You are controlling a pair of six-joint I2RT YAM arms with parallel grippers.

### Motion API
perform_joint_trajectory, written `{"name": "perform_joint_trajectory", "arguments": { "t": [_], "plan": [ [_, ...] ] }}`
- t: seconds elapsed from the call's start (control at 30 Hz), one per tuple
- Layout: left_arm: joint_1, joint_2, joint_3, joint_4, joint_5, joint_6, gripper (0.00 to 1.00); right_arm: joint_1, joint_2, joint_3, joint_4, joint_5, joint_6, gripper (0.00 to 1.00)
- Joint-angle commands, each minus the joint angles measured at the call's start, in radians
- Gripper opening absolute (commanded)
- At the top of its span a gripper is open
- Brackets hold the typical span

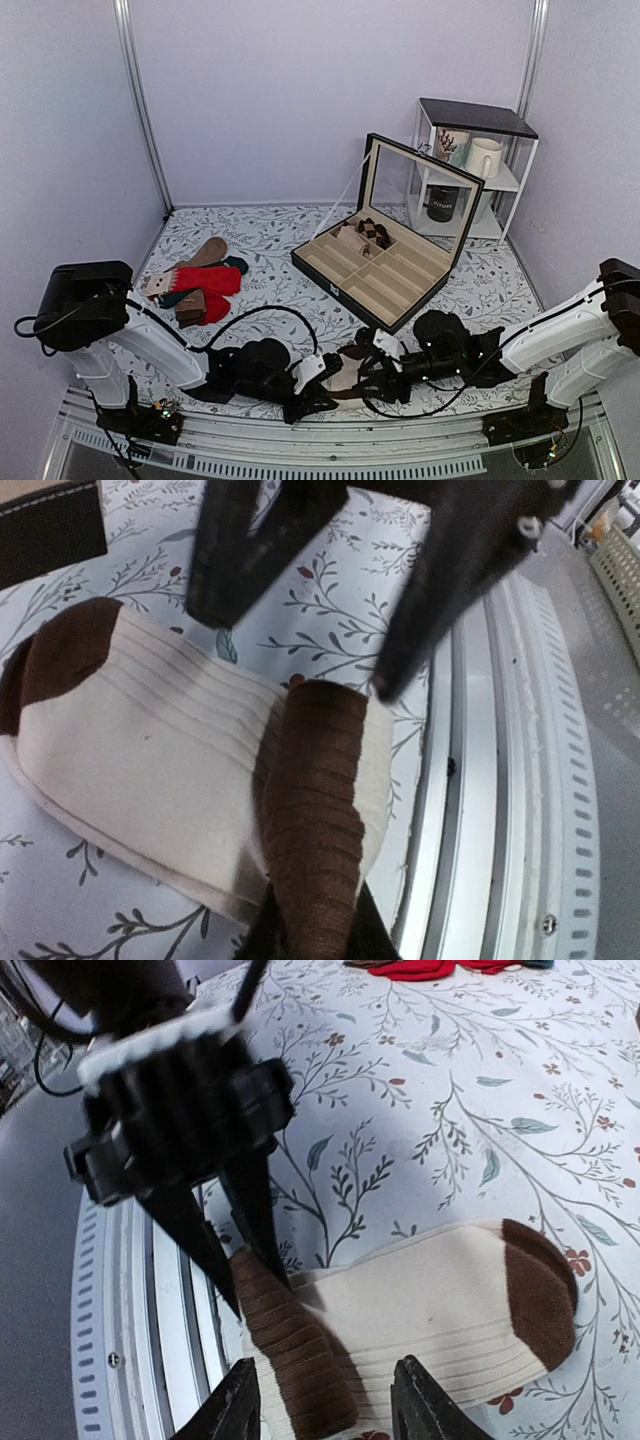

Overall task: Roll the socks
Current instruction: Roll a pair of socks at the center of the board.

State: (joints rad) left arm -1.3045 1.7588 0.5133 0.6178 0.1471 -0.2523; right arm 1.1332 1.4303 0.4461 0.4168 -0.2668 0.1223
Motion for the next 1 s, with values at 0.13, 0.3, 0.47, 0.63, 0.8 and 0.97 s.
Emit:
{"name": "perform_joint_trajectory", "arguments": {
  "t": [0.13, 0.3, 0.47, 0.63, 0.8, 0.97],
  "plan": [
    [0.061, 0.128, -0.024, -0.203, 0.152, -0.083, 0.0, 0.106, 0.113, -0.071, 0.217, 0.166, -0.11, 0.48],
    [0.071, 0.146, -0.025, -0.195, 0.18, -0.09, 0.0, 0.106, 0.14, -0.08, 0.269, 0.202, -0.151, 0.48],
    [0.078, 0.153, -0.027, -0.181, 0.186, -0.096, 0.0, 0.108, 0.19, -0.063, 0.271, 0.15, -0.154, 0.49],
    [0.081, 0.158, -0.027, -0.175, 0.188, -0.099, 0.0, 0.121, 0.217, -0.063, 0.276, 0.101, -0.129, 0.49],
    [0.083, 0.161, -0.027, -0.172, 0.19, -0.096, 0.0, 0.124, 0.244, -0.062, 0.278, 0.08, -0.062, 0.45],
    [0.086, 0.165, -0.027, -0.163, 0.184, -0.097, 0.0, 0.129, 0.284, -0.045, 0.257, 0.059, -0.021, 0.43]
  ]
}}
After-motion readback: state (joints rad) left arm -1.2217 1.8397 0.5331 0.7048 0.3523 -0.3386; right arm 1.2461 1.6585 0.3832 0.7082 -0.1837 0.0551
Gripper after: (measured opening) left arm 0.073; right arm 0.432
